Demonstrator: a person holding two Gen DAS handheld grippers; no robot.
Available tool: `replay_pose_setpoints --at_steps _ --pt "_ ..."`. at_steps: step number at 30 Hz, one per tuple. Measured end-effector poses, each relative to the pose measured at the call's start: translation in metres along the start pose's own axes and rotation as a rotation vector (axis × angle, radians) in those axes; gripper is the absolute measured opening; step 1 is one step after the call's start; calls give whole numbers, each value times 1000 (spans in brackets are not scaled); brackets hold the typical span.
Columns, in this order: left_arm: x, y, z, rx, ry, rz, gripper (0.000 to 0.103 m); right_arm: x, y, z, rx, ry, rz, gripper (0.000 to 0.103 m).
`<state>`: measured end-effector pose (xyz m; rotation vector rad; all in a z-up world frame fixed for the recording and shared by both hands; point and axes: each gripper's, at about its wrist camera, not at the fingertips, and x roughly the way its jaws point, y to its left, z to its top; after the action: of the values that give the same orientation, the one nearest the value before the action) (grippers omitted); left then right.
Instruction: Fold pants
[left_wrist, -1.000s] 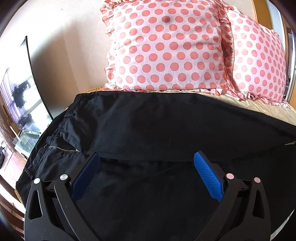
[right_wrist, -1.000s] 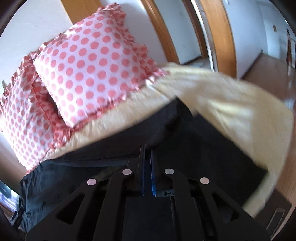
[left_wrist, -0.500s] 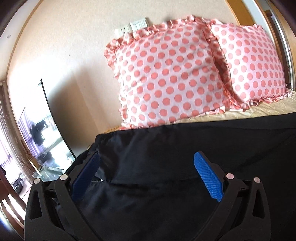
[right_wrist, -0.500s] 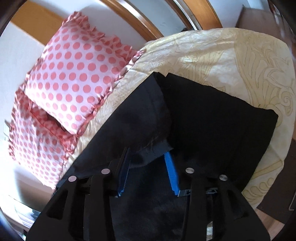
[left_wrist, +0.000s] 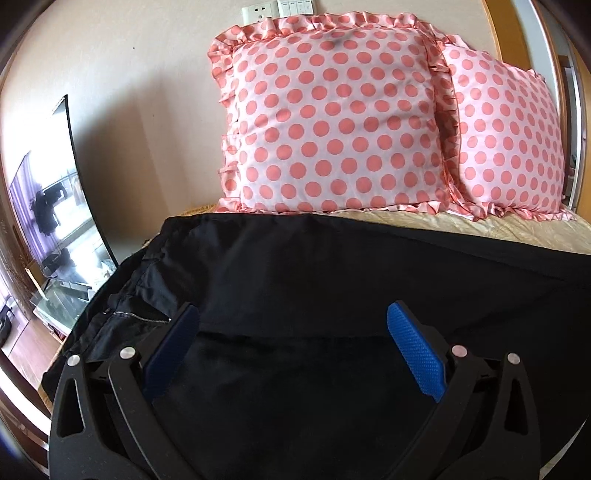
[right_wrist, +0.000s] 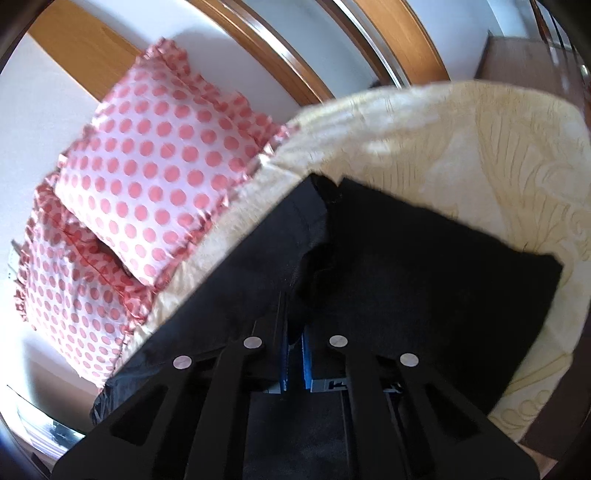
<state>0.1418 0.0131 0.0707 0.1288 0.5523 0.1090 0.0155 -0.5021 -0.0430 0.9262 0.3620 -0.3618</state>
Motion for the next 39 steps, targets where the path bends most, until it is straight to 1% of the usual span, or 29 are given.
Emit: replay_pose_setpoints --at_steps 2,4,6,8,11,12,14,15,19,21,22,23,26,27,30,34,35,37,38,39 --pt "-1 3 0 5 -3 8 101 -18 1 5 2 -50 14 6" --pt "0 9 1 -5 4 1 101 -37 -2 5 1 -85 0 6" --pt "3 20 6 -25 19 -11 101 -44 -9 -3 -3 -74 -40 6" --pt "11 33 12 -59 48 -15 101 -39 -18 -13 -9 -32 -83 6" --pt "30 59 27 -132 96 -46 101 -30 -28 -21 0 -4 -109 6" --pt "42 72 36 -177 133 -58 101 -28 -29 -22 3 -1 -111 6" --pt "59 89 47 -233 173 -91 101 -25 -29 -24 -6 -4 -114 6" --pt "75 100 58 -268 203 -98 101 -25 -29 -25 -16 -4 -118 6" --pt "125 111 92 -272 262 -62 101 -26 -28 -25 -44 1 -123 6" --pt "158 115 107 -280 319 -47 101 -26 -28 -25 -48 3 -121 6" --pt "177 116 114 -295 355 -41 98 -26 -28 -24 -52 5 -122 6" --pt "187 117 117 -304 374 -42 94 -26 -28 -24 -57 7 -124 6" --pt "228 120 124 -358 473 -40 89 -26 -26 -23 -68 12 -128 6" --pt "240 121 124 -379 504 -33 83 -25 -26 -23 -74 14 -130 6" --pt "262 123 122 -425 551 -13 75 -24 -24 -22 -92 19 -137 6" --pt "277 128 118 -471 582 6 65 -23 -21 -23 -116 19 -149 6" --pt "279 130 117 -486 583 8 58 -23 -21 -23 -121 18 -150 6" --pt "284 136 114 -540 581 -23 46 -23 -21 -22 -122 19 -148 6" --pt "285 139 112 -567 576 -45 29 -23 -21 -22 -121 19 -146 6" --pt "283 143 109 -605 557 -89 16 -22 -22 -22 -119 21 -144 6"
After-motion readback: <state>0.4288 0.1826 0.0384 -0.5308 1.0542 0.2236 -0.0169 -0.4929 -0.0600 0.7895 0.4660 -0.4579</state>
